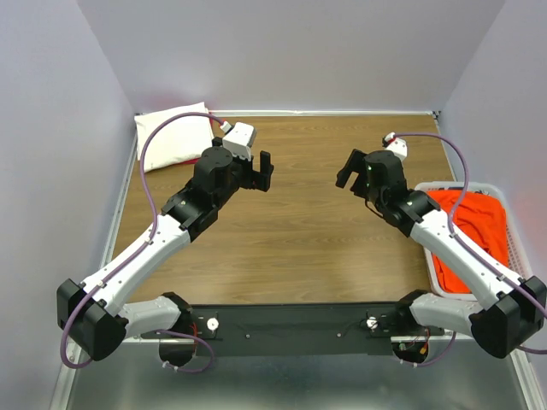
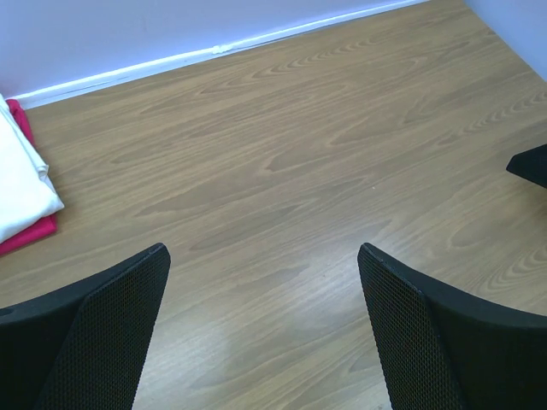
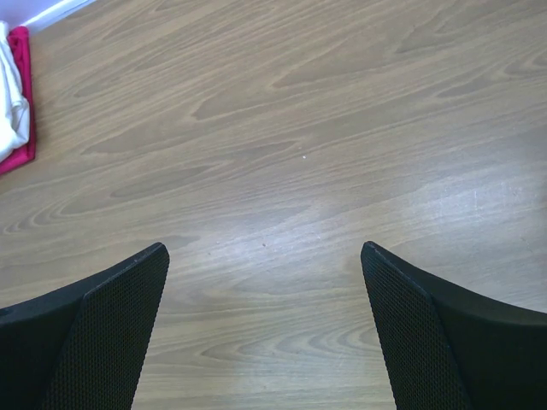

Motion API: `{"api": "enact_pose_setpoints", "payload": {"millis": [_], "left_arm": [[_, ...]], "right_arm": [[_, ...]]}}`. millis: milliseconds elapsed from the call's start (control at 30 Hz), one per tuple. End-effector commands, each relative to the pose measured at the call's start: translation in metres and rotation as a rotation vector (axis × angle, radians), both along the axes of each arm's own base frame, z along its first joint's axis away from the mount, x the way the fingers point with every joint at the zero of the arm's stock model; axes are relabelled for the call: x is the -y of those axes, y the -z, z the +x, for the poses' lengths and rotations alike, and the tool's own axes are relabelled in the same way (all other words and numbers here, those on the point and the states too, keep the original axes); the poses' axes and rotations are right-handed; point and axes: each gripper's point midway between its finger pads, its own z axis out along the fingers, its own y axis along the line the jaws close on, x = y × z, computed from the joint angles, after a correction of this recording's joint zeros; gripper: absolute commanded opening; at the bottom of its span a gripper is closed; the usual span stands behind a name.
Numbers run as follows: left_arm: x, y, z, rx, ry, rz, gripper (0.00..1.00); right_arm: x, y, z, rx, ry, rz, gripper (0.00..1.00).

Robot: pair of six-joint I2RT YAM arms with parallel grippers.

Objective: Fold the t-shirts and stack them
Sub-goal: Grab the tshirt from the pile

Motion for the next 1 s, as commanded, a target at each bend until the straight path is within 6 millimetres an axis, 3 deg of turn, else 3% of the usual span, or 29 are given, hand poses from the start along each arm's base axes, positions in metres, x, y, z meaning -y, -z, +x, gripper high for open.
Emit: {"api": "enact_pose_setpoints", "payload": {"millis": [0,167,300,333,367,400,467,567,600,700,800,900,967], "left_arm": [[0.003,-0.012,-0.004,0.022,0.029,-0.043,0.98],[0.006,-0.014,-0.007,0.014,0.044,-0.063,0.98],[0.007,-0.015,-0.008,0.008,0.048,-0.068,0.98],[0.007,-0.017,-0.008,0.011,0.05,-0.069,0.98],[0.007,-0.018,-0.008,0.011,0.05,-0.068,0.98],[0.007,-0.017,-0.009,0.008,0.051,-0.064,0.98],[0.007,-0.019,-0.009,0.012,0.051,-0.063,0.98],[0.007,-0.019,-0.01,0.011,0.056,-0.062,0.98],[0.008,-0.02,-0.01,0.011,0.062,-0.063,0.98],[0.011,-0.02,-0.013,0.009,0.084,-0.073,0.98],[0.012,-0.02,-0.014,0.005,0.092,-0.075,0.98],[0.013,-0.022,-0.015,0.008,0.098,-0.079,0.98],[0.014,-0.022,-0.017,0.008,0.109,-0.081,0.98]], "right_arm": [[0.003,0.005,0.001,-0.021,0.024,-0.005,1.0],[-0.003,-0.004,0.01,-0.017,0.03,0.015,1.0],[-0.013,0.005,0.018,-0.067,0.016,0.011,1.0],[-0.011,0.007,0.021,-0.076,0.04,0.004,1.0],[-0.005,0.023,0.021,-0.134,0.067,-0.037,1.0],[0.004,0.017,0.027,-0.139,0.11,-0.044,1.0],[0.027,0.03,0.027,-0.208,0.198,-0.081,1.0],[0.081,0.029,0.032,-0.233,0.361,-0.058,1.0],[0.11,0.024,0.03,-0.228,0.445,-0.049,1.0],[0.167,0.02,0.014,-0.212,0.627,-0.033,1.0],[0.206,0.024,-0.002,-0.215,0.769,-0.057,1.0],[0.263,0.034,-0.022,-0.246,0.955,-0.053,0.99],[0.279,0.047,-0.025,-0.288,1.005,-0.042,0.98]]}}
